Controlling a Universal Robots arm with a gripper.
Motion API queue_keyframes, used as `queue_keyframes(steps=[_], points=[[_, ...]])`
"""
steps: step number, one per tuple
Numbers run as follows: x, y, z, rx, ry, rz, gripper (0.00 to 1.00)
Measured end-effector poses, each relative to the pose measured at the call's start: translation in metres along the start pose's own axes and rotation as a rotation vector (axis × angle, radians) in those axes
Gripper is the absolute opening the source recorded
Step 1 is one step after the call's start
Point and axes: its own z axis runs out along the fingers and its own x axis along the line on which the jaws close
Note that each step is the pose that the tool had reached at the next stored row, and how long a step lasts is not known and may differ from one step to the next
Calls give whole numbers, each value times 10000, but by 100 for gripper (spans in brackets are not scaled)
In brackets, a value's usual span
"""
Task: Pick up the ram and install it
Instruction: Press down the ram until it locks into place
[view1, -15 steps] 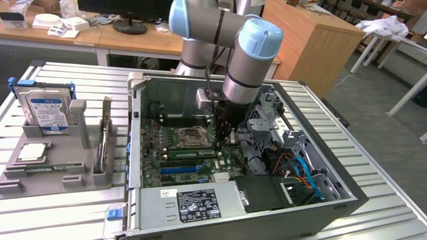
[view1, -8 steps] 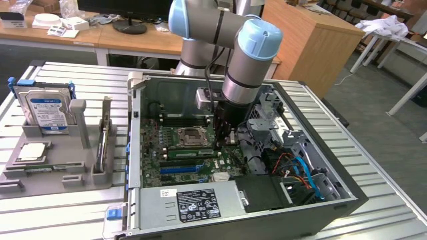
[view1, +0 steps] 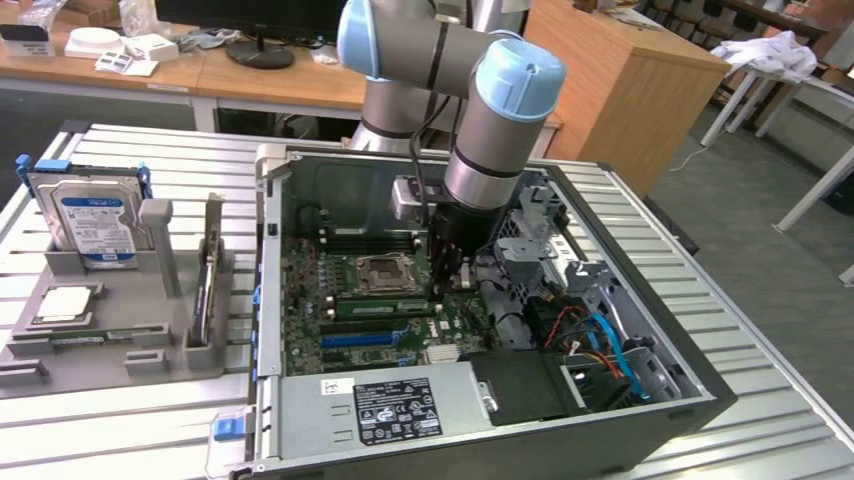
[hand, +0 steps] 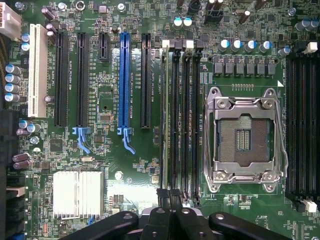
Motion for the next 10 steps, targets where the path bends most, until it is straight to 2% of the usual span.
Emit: queue_keyframes(steps=[10], points=[[0,0,8,18,0,1,11]])
